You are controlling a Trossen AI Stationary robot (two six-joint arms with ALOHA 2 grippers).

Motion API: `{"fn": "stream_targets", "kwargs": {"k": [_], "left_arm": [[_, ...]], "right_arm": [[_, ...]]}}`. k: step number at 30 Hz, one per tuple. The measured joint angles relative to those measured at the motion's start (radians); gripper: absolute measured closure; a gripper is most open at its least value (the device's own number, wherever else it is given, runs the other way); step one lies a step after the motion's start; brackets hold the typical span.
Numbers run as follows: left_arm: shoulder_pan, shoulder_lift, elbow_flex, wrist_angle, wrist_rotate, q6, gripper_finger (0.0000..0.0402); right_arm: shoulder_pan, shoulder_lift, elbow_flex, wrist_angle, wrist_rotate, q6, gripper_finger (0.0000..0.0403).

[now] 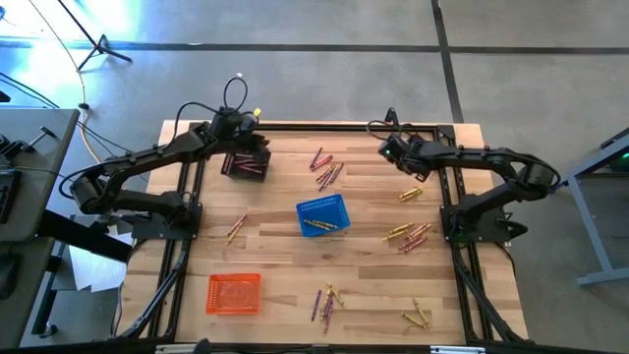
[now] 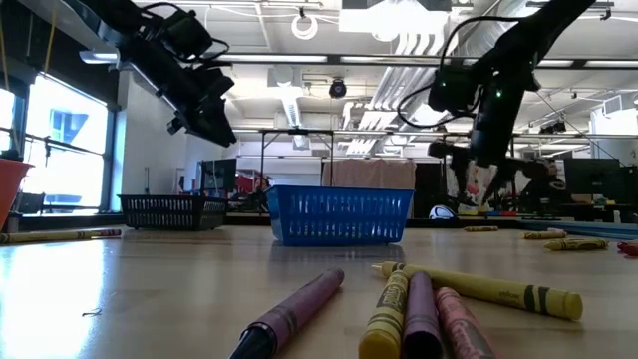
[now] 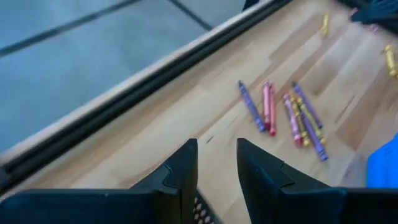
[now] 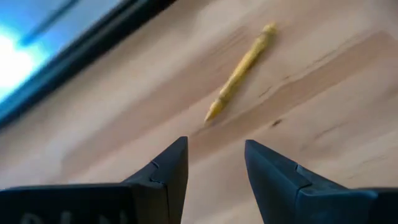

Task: Sort crayons
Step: Put the yellow crayon into the blue basket

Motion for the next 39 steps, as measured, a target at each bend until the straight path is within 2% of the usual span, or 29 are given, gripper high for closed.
{"fn": "stream_targets", "kwargs": {"k": [3,6,25,33,39], "left_arm": [[0.000,0.000,0.000,0.045,0.001,-0.027,0.0304],[0.000,0.000,0.000,0.063,0.001,-0.066,0.0304],[0.003,0.000,0.001,0.109,0.002,-0.078,0.0305],[0.005,0.000,0.001,0.109,0.000,-0.034,0.0304],[0.010,0.000,0.001,0.108,-0.002,-0.050,0.0304]], "right_arm": [[-0.025,0.000,-0.023,0.013,0.051,0.139,0.0258],[-0.055,0.000,-0.036,0.014,0.043,0.191,0.0258],[-0.267,0.004,-0.037,0.097,-0.133,0.072,0.0258],[-0.283,0.118,-0.037,0.191,-0.209,0.076,0.0258],[-0.292,0.167,-0.032,0.194,-0.241,0.068,0.0259]]}}
